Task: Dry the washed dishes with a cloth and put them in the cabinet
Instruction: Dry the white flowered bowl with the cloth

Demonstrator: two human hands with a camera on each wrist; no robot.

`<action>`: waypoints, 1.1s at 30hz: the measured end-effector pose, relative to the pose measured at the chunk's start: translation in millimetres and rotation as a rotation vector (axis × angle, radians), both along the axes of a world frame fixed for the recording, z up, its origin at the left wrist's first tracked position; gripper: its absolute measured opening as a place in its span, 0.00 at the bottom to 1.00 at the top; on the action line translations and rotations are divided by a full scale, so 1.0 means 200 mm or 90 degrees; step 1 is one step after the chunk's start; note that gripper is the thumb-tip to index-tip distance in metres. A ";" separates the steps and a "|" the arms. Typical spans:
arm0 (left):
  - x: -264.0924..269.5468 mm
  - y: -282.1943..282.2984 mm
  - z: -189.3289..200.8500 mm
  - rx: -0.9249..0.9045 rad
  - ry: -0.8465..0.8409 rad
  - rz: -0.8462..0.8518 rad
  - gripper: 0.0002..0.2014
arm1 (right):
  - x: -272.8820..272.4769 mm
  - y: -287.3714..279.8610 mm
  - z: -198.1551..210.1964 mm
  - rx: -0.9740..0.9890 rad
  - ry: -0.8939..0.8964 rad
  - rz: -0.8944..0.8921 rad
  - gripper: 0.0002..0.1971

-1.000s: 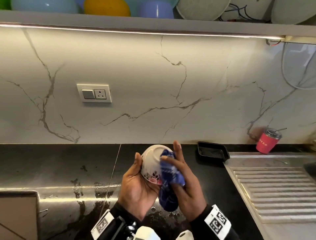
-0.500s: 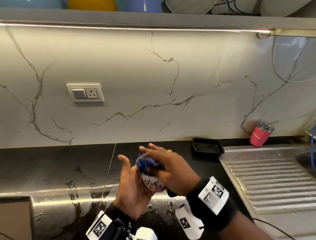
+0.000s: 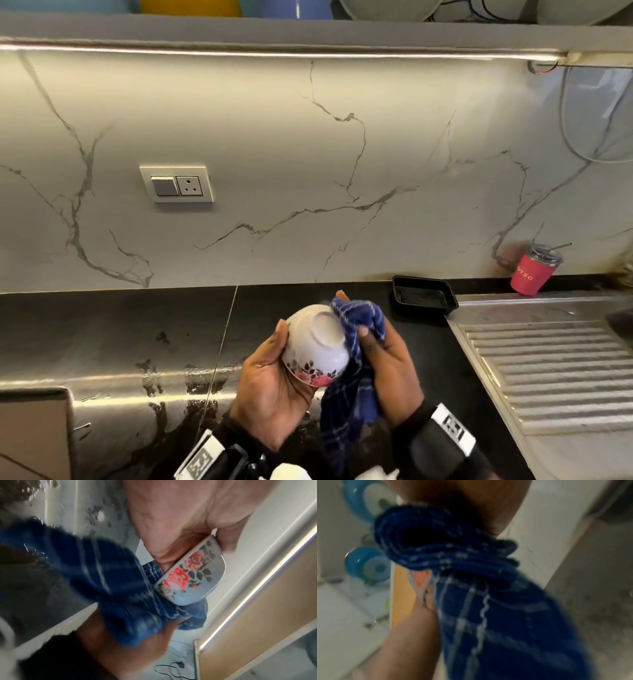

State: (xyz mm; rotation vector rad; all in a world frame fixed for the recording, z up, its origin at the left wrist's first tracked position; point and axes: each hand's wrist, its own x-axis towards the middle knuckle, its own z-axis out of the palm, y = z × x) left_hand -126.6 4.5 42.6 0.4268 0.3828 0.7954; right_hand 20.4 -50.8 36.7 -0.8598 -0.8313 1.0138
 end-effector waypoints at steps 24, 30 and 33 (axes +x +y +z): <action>-0.05 0.03 -0.14 1.160 0.576 0.133 0.45 | 0.10 -0.02 0.00 -0.165 0.030 0.002 0.22; -0.09 0.01 -0.19 0.817 0.486 0.210 0.67 | 0.05 -0.03 -0.04 -0.204 0.067 0.036 0.18; -0.11 0.03 -0.20 0.706 0.441 0.084 0.66 | 0.02 -0.02 -0.05 -0.241 0.095 0.058 0.19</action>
